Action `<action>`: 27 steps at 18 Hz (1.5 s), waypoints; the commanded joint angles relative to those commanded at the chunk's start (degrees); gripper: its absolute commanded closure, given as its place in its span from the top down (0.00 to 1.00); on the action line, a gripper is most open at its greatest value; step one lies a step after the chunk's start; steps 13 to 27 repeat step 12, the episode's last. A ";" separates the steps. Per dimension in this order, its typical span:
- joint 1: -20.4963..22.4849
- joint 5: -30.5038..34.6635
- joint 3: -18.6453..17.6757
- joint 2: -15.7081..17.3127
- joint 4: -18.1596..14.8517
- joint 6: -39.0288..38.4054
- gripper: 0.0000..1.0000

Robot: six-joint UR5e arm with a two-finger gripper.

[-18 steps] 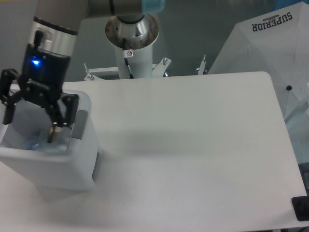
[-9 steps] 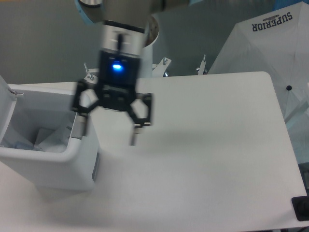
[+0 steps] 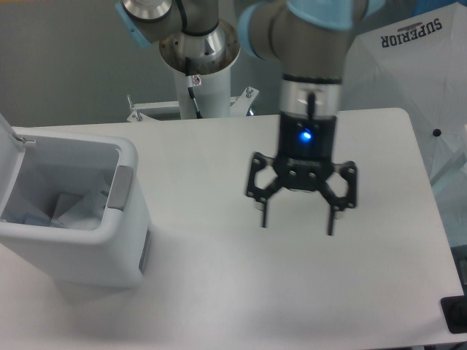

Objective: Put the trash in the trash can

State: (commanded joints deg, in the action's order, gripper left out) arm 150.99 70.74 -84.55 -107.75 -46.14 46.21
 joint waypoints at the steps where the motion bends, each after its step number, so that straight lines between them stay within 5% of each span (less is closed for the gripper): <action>1: 0.53 0.44 0.26 -0.61 -0.18 1.58 1.00; 9: 1.85 7.74 -1.40 -2.20 -8.52 11.97 1.00; 27: 1.76 8.71 -3.42 -1.76 -8.70 12.15 1.00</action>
